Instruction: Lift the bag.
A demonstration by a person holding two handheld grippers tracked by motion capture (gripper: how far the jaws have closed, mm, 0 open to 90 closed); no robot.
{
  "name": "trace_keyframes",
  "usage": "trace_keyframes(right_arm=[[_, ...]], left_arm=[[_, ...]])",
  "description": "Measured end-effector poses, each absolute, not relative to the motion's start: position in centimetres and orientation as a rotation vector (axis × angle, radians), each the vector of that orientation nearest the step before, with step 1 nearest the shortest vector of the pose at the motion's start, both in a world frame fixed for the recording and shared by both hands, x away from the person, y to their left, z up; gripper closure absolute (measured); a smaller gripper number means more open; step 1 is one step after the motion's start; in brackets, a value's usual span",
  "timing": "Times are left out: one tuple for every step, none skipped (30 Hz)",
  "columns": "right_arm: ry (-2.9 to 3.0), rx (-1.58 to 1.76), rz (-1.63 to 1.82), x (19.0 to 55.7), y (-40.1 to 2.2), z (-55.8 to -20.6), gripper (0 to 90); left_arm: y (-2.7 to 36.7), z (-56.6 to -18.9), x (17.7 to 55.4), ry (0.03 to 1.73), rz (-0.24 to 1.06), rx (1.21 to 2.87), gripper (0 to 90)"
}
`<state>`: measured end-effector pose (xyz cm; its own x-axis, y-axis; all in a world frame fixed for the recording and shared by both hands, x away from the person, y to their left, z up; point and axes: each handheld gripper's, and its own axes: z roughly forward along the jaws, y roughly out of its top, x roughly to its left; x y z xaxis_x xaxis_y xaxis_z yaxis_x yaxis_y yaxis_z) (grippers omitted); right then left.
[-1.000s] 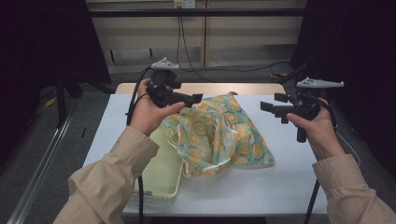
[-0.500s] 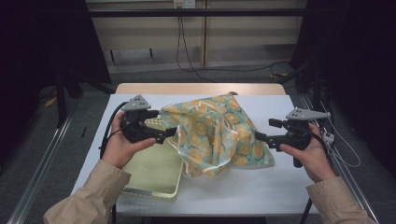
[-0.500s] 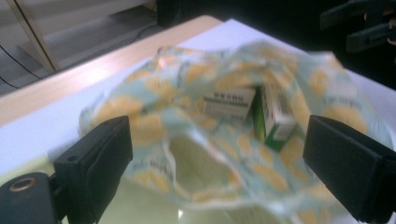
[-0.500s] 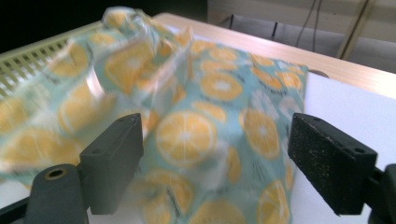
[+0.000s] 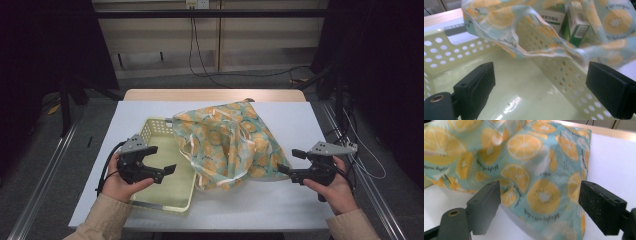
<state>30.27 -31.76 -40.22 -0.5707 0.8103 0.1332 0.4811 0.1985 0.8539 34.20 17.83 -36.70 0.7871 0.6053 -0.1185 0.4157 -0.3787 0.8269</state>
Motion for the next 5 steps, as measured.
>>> trace_keyframes(right_arm=[[2.132, 1.212, 1.319, 30.08, -31.79, -40.47, 18.1], [2.130, 1.217, 1.327, 29.87, -31.81, -40.72, 18.0], [2.127, 1.218, 1.331, 29.67, -31.84, -40.96, 17.9], [2.129, 1.213, 1.326, 29.48, -31.81, -41.19, 17.8], [2.136, 1.206, 1.315, 29.33, -31.78, -41.39, 17.6]], left_arm=[[17.79, -36.85, 34.01, 0.755, 0.263, 2.033, 9.1], [17.78, -36.96, 33.83, 0.758, 0.274, 2.033, 9.5], [17.82, -37.05, 33.74, 0.754, 0.271, 2.032, 9.3], [17.86, -37.05, 33.61, 0.751, 0.273, 2.021, 9.3], [17.92, -36.98, 33.47, 0.746, 0.284, 2.011, 9.4]])
